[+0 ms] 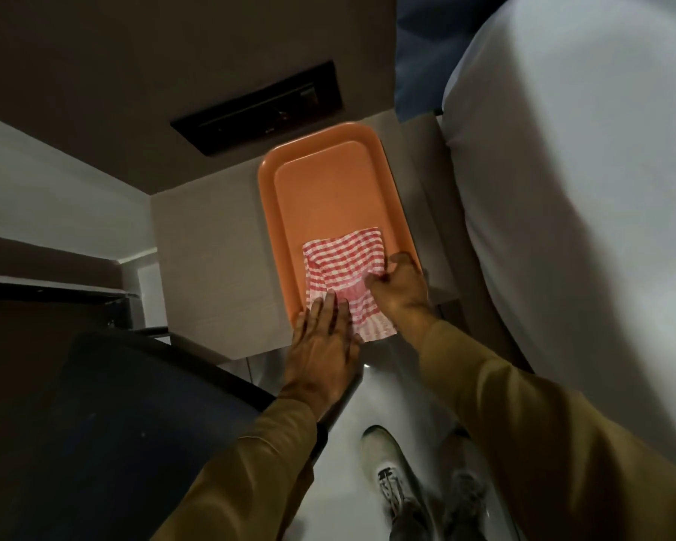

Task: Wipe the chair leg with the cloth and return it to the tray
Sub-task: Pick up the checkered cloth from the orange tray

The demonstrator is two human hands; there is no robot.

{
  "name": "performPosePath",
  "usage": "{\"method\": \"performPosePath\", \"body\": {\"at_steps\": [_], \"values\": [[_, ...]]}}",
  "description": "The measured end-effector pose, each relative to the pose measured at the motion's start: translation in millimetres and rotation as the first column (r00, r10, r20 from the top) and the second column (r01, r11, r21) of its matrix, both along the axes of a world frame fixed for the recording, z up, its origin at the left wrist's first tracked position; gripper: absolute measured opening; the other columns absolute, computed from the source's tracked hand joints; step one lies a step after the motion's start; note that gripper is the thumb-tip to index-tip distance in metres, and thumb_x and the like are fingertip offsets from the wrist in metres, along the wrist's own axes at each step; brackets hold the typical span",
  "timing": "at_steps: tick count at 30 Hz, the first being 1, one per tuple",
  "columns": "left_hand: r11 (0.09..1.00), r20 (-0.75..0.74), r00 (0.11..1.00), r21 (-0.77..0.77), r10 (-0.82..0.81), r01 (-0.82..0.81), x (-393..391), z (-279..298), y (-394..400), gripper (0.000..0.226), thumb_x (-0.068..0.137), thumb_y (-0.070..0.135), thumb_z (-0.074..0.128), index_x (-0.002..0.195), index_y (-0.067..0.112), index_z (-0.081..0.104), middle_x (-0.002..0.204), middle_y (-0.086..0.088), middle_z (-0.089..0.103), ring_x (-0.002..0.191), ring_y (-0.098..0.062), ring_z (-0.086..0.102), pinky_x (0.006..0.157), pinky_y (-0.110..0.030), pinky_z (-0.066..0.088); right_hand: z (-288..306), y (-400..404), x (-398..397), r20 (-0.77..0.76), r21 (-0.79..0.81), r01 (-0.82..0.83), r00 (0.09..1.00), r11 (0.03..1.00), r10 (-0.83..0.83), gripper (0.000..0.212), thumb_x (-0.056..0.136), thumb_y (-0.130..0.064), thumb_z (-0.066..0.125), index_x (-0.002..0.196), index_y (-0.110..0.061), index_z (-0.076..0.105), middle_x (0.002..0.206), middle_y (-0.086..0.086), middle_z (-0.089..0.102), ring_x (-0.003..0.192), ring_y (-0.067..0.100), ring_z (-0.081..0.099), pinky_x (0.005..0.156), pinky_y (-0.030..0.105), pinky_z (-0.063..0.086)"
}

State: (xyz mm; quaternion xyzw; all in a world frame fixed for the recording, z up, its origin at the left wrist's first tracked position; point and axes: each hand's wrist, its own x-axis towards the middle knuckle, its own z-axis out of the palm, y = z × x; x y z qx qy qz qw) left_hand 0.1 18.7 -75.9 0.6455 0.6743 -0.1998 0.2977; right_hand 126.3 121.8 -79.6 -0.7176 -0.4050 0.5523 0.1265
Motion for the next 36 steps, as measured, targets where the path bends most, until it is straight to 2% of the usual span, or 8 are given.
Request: {"method": "performPosePath", "body": {"at_steps": [4,8,13,18,23,28,34,36], "values": [[0.999,0.035,0.999,0.042,0.005,-0.006,-2,20,-2,0.070,0.116,0.044,0.025,0.174,0.019,-0.005,0.184,-0.006,-0.009,0.172,-0.024,-0.007,0.139,-0.043,-0.008,18,-5,4,-0.241,-0.149,0.166,0.950,0.975,-0.199,0.020,0.095,-0.018,0.071,0.113,-0.017,0.065,0.129,0.007,0.068,0.114,0.030,0.068,0.090,0.040,0.060],[0.986,0.075,0.997,0.167,-0.034,0.021,-6,57,-24,0.070,0.116,0.043,0.026,0.173,0.021,-0.006,0.184,-0.004,-0.006,0.172,-0.021,-0.005,0.140,-0.040,-0.009,60,-28,22,-0.432,-0.065,0.170,0.884,0.983,-0.181,0.013,0.095,-0.018,0.071,0.105,-0.026,0.074,0.109,0.000,0.077,0.079,0.006,0.078,0.060,0.019,0.063],[0.968,0.091,0.991,0.243,-0.093,0.069,-18,100,-85,0.069,0.115,0.042,0.029,0.174,0.021,-0.001,0.184,-0.002,0.003,0.172,-0.018,0.003,0.136,-0.033,-0.011,111,-92,60,-0.480,0.004,0.304,0.837,0.953,-0.264,0.021,0.092,-0.019,0.075,0.109,-0.008,0.076,0.105,0.010,0.080,0.094,0.026,0.079,0.082,0.041,0.066],[0.943,0.038,0.981,0.284,-0.190,0.172,-25,128,-163,0.069,0.110,0.042,0.026,0.172,0.011,0.025,0.179,-0.010,0.028,0.167,-0.025,0.028,0.138,-0.046,0.019,136,-182,97,-0.544,-0.001,0.347,0.787,0.938,-0.292,0.019,0.091,-0.028,0.066,0.106,-0.023,0.076,0.106,0.004,0.080,0.094,0.019,0.078,0.074,0.028,0.063],[0.940,-0.046,0.957,0.177,-0.287,0.291,-33,128,-245,0.073,0.113,0.046,0.026,0.174,0.016,-0.002,0.184,-0.005,-0.002,0.172,-0.021,0.005,0.142,-0.044,0.005,131,-302,120,-0.471,-0.074,0.383,0.800,0.921,-0.371,0.028,0.103,-0.035,0.057,0.131,-0.032,0.061,0.117,-0.008,0.077,0.103,0.015,0.077,0.081,0.034,0.063],[0.897,-0.124,0.912,0.174,-0.390,0.407,-61,127,-311,0.074,0.110,0.045,0.024,0.174,0.012,0.007,0.184,-0.008,0.004,0.171,-0.025,0.015,0.140,-0.047,0.018,113,-425,115,-0.431,-0.144,0.434,0.782,0.889,-0.451,0.033,0.109,-0.029,0.048,0.141,-0.033,0.051,0.121,-0.013,0.073,0.108,0.013,0.074,0.072,0.022,0.064],[0.789,-0.188,0.801,0.153,-0.568,0.595,-107,94,-352,0.075,0.108,0.044,0.026,0.171,0.004,0.021,0.181,-0.018,0.019,0.165,-0.035,0.031,0.133,-0.055,0.033,64,-557,77,-0.344,-0.208,0.521,0.754,0.828,-0.560,0.038,0.102,-0.042,0.046,0.137,-0.029,0.057,0.129,0.000,0.069,0.115,0.026,0.070,0.095,0.053,0.058],[0.756,-0.217,0.773,0.173,-0.596,0.631,-120,72,-360,0.076,0.107,0.043,0.031,0.171,0.003,0.020,0.181,-0.019,0.015,0.167,-0.036,0.025,0.134,-0.057,0.030,36,-594,58,-0.287,-0.239,0.589,0.717,0.772,-0.635,0.031,0.107,-0.032,0.045,0.135,-0.027,0.060,0.125,0.004,0.071,0.114,0.030,0.069,0.096,0.054,0.058]]}}
